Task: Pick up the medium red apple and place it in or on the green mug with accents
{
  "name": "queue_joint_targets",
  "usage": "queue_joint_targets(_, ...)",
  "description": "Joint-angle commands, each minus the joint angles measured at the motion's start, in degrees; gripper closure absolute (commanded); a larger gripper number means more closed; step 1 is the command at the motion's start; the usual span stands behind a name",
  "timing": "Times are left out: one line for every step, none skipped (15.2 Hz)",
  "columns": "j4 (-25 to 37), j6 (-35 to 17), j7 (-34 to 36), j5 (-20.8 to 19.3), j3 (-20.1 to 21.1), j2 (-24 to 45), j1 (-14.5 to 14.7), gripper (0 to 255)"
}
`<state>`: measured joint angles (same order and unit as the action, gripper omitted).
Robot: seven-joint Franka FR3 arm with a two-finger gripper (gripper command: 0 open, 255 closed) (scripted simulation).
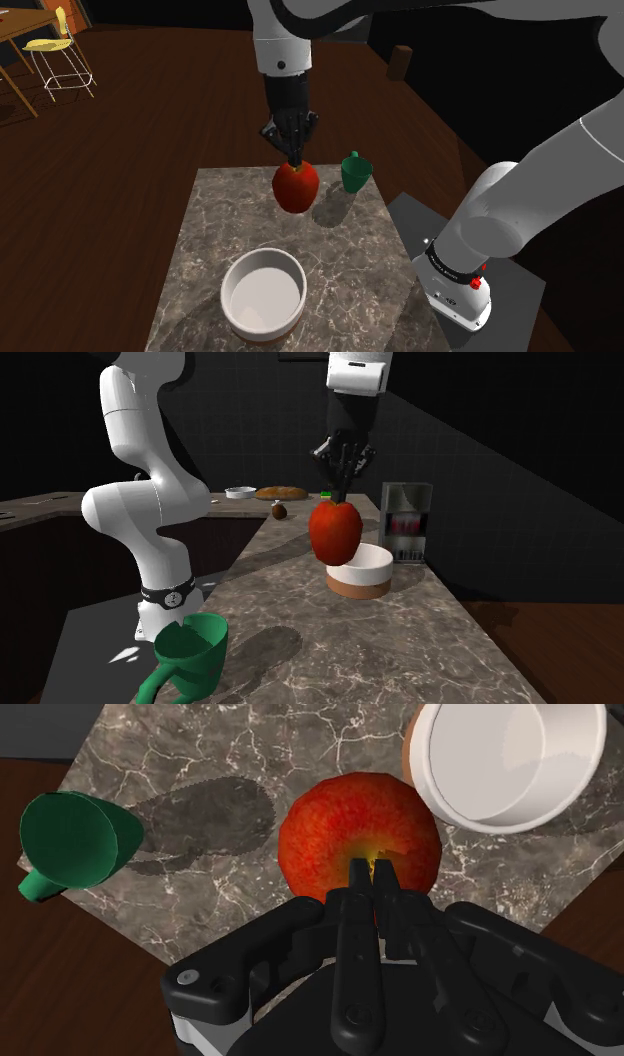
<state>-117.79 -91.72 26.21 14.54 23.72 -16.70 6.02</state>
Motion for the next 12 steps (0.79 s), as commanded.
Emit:
queue_joint_targets(1.7,1.5,0.2,-0.1,-0.1,0.2,-0.1,255)
queue_joint_targets(2.5,2.3,0.3,-0.2,-0.2,0.2,-0.1,255)
queue_joint_targets(3.3,3.0,0.4,-0.2,-0.3,0.2,-0.1,255)
queue_joint_targets(4.1,3.8,0.5,-0.3,-0.3,0.3,-0.2,255)
queue_joint_targets(4.9,4.6,0.7,-0.3,-0.4,0.3,-0.2,255)
queue_joint_targets(5.7,5.3,0.8,-0.4,-0.4,0.4,-0.2,255)
queue_joint_targets(6.1,5.7,0.9,-0.4,-0.5,0.4,-0.2,255)
queue_joint_targets(5.8,6.5,-0.5,-0.6,-1.5,-0.4,-0.7,255)
queue_joint_targets(5.5,7.2,-1.9,-0.9,-2.5,-1.2,-1.2,255)
queue_joint_targets(5.3,8.0,-3.3,-1.2,-3.5,-1.9,-1.6,255)
queue_joint_targets(5.2,8.7,-4.7,-1.6,-4.6,-2.6,-2.1,255)
queue_joint_targets(5.1,9.5,-6.0,-2.1,-5.6,-3.1,-2.6,255)
